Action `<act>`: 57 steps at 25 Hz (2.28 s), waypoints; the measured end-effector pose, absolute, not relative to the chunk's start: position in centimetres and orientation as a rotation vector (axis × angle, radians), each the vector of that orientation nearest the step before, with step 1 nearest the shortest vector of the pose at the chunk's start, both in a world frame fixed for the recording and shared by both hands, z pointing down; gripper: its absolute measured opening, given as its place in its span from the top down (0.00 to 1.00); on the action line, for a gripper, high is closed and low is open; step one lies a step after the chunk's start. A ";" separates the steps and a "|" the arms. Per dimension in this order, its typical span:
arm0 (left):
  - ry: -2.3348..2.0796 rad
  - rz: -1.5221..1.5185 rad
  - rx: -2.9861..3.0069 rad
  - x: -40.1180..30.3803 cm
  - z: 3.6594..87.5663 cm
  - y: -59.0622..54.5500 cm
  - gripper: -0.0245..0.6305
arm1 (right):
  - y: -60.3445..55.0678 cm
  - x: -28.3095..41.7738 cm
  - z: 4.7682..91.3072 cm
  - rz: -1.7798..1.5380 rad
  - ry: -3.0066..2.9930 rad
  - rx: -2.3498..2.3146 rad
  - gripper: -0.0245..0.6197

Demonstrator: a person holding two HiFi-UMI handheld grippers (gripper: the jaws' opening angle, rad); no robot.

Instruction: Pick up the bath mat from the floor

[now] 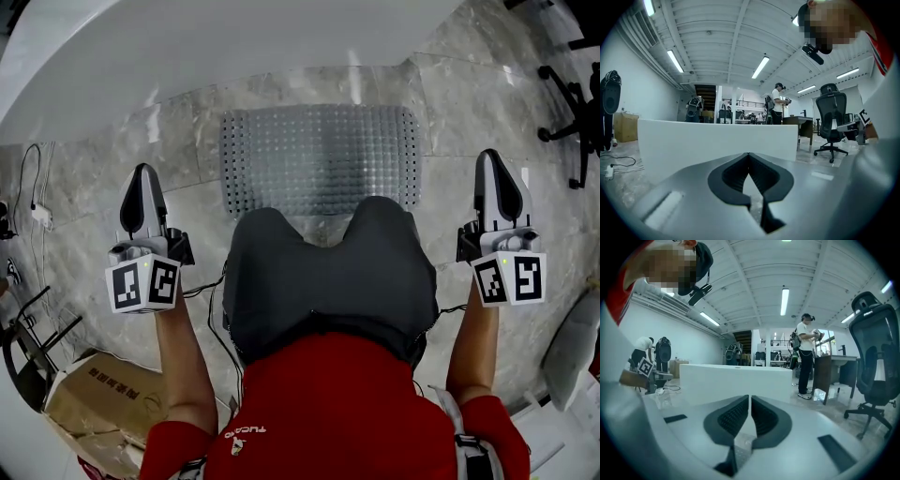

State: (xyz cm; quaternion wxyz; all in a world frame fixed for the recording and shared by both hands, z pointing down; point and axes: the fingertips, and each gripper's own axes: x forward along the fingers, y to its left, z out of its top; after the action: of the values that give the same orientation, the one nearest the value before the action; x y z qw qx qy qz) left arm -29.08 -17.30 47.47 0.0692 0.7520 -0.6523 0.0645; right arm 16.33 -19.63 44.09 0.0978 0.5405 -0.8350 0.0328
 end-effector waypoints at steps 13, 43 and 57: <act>-1.873 0.232 2.217 -29.2 57.0 -17.6 0.95 | -20.2 18.1 52.9 0.174 -2.417 1.598 0.95; -1.556 0.664 1.931 -29.6 81.1 -18.7 0.60 | -21.8 22.7 76.5 0.601 -2.107 1.405 0.63; -1.447 0.903 1.767 -31.4 91.1 -18.8 0.57 | -22.7 25.8 87.5 0.772 -1.932 1.323 0.59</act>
State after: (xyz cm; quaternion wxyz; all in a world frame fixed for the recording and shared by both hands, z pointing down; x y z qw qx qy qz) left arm -31.37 -18.77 91.10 0.3363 0.6778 -0.5547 0.3461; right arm 25.77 -22.66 87.54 0.3316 0.5060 -0.7394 0.2954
